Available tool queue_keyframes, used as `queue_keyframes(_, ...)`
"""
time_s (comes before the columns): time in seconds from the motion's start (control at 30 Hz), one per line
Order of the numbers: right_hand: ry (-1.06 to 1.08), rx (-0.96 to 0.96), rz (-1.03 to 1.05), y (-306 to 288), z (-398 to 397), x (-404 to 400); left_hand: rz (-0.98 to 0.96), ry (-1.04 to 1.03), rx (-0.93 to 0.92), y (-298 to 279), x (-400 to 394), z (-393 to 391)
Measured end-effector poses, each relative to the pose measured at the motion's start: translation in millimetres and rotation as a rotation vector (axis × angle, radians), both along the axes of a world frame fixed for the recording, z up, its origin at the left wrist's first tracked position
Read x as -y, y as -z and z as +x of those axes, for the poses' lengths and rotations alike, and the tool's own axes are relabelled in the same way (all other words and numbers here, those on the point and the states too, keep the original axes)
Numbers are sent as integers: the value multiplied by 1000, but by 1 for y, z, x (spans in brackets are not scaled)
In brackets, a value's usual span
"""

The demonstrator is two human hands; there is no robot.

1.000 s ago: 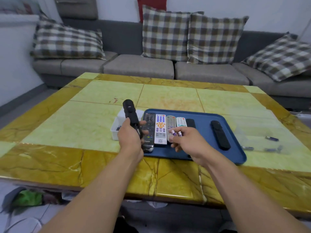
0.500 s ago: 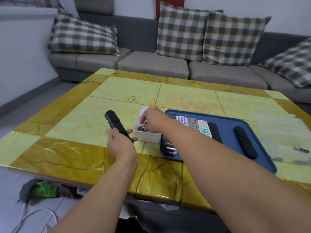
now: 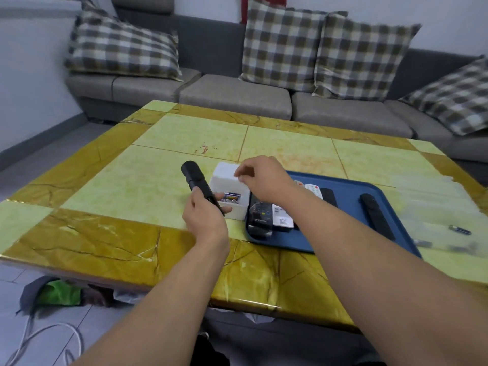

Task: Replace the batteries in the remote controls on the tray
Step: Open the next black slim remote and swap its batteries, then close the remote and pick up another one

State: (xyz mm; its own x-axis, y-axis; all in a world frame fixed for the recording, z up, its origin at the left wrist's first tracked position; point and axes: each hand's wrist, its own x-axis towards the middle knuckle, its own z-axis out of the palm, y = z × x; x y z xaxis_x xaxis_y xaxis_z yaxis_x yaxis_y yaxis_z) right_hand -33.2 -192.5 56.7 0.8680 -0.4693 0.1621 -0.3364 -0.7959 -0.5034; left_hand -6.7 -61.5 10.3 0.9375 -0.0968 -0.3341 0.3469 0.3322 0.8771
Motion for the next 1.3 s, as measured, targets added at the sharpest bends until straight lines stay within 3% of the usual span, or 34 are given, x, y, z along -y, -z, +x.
queue_keyframes(0.13,172,256,211,-1,-56,9,54,240,170,-6,22,-27)
queue_keyframes(0.3,431,316,597,12,-129,12,166,519,404,-14,54,-69)
queue_keyframes(0.43,403,353,893,17,-164,20,242,668,499,-9,76,-92)
queue_keyframes(0.53,434,384,859,22,-177,29,348,712,561,-3,84,-99)
queue_keyframes(0.97,563,94,416,45,-158,44,847,776,872,11,77,-86)
queue_keyframes(1.13,553,69,359,47,-162,42,846,736,879,11,81,-91)
queue_keyframes(1.3,625,210,267,39,-186,61,749,660,922,7,95,-105)
